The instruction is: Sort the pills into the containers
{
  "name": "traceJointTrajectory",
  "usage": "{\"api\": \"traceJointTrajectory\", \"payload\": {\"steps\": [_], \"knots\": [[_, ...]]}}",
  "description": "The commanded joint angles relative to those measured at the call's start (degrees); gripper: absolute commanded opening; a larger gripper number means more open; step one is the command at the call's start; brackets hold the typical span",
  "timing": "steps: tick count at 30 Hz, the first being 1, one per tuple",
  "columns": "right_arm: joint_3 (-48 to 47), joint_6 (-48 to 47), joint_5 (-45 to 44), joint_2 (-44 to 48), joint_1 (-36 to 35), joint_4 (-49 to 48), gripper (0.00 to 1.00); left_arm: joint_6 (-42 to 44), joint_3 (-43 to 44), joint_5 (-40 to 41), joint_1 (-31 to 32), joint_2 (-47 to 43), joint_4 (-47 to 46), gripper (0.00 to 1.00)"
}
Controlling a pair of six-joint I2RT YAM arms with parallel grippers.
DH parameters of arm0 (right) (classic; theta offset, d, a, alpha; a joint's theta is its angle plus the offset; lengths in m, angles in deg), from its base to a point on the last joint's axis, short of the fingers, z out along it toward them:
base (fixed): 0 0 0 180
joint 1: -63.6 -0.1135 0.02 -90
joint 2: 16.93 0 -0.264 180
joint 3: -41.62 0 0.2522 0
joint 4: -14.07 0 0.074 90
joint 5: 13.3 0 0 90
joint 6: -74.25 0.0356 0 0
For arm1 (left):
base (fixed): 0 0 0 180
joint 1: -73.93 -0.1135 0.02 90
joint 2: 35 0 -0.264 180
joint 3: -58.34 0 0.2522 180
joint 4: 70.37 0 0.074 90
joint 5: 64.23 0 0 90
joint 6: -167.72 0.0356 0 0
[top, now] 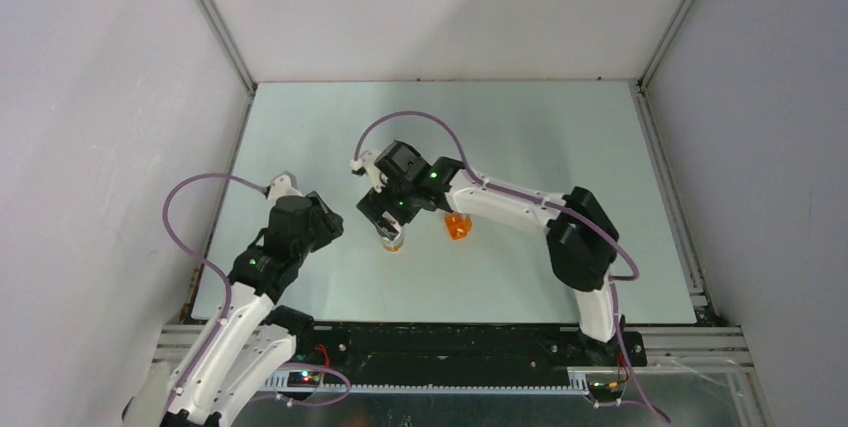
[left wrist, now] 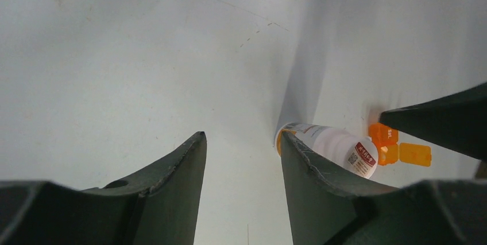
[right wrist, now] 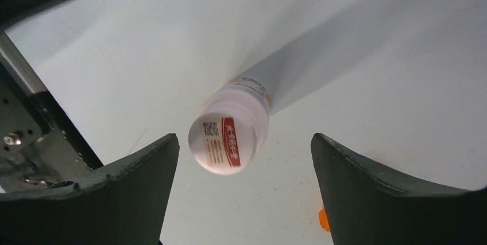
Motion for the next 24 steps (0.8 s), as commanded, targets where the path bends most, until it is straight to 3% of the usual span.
{"api": "traceJointTrajectory", "payload": {"steps": [1, 6, 17, 21, 24], "knots": [[-6.34, -6.31, 3.23, -5.07, -0.90, 8.36, 0.89, -0.75, 2.78, 3.63, -0.46, -2.10, 1.39, 0.56], [-8.36, -6.80, 2.35, -8.57, -1.74, 8.38, 0.85, -0.74, 2.72, 4.54, -0.44, -3.90, 2.27, 0.57], [-4.01, 6.67, -6.66, -7.45, -2.84, -1.06, 0.40, -0.17, 2.46, 3.15, -0.52, -2.47, 0.99, 0.57], [-3.86, 15.54, -17.36, -6.15, -3.77, -1.43, 0.37, 0.26, 2.17, 2.20, -0.48, -1.70, 0.15, 0.57], [-7.19, 26.79, -26.45, -6.39, -3.97, 6.17, 0.39, 0.34, 1.78, 1.48, -0.47, -1.18, -0.88, 0.57]]}}
